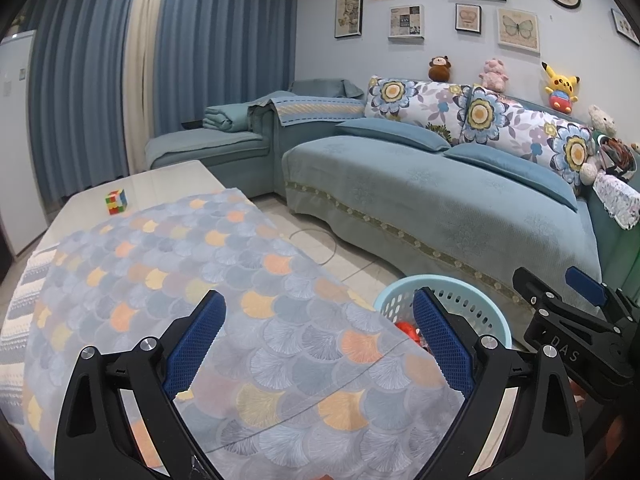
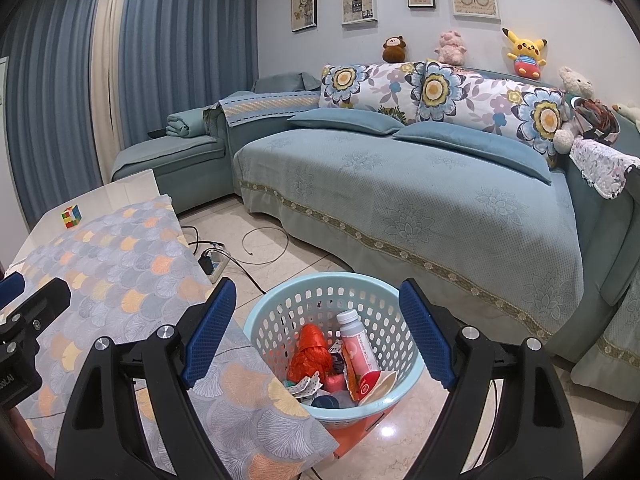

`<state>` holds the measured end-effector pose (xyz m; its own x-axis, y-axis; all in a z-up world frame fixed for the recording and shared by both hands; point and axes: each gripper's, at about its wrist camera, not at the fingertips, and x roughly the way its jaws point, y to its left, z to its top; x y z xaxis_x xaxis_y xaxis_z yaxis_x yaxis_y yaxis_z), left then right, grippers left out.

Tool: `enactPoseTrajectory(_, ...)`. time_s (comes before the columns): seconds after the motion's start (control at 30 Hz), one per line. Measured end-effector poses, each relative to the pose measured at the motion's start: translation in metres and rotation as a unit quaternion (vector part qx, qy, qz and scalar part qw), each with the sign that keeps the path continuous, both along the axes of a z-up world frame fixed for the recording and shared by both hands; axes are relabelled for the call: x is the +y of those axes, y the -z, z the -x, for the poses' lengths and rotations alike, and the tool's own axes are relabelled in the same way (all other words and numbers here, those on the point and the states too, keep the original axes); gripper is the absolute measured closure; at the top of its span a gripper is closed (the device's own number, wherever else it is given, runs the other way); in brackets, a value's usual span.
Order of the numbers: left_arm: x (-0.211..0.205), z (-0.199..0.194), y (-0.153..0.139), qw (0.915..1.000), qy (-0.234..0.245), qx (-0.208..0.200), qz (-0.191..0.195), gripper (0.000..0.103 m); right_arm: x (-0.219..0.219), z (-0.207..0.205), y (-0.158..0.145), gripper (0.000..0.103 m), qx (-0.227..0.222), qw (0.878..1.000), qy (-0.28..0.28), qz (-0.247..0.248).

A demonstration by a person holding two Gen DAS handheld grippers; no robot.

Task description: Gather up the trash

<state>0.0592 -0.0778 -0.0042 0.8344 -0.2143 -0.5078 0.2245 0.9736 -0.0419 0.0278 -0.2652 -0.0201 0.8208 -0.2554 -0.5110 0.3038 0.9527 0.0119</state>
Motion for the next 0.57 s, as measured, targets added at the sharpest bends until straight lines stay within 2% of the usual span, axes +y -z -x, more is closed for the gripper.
enactPoseTrajectory(0.3,0.011,-0.006,0.0,1.0,-0.009,0.0,0.0,0.011,0.001,0.0,0.0,0.024,0.0,1.0,0.0,0.001)
enactPoseTrajectory(0.4,0.011,-0.01,0.002,0.9999,-0.005,0.014,0.001,0.007,0.002,0.0,-0.001,0.024,0.001,1.0,-0.001,0.002)
enactPoseTrajectory(0.57,0.018,-0.013,0.003,0.9998,-0.009,0.015,0.005,0.008,0.002,-0.001,-0.003,0.024,0.001,1.0,-0.003,0.003)
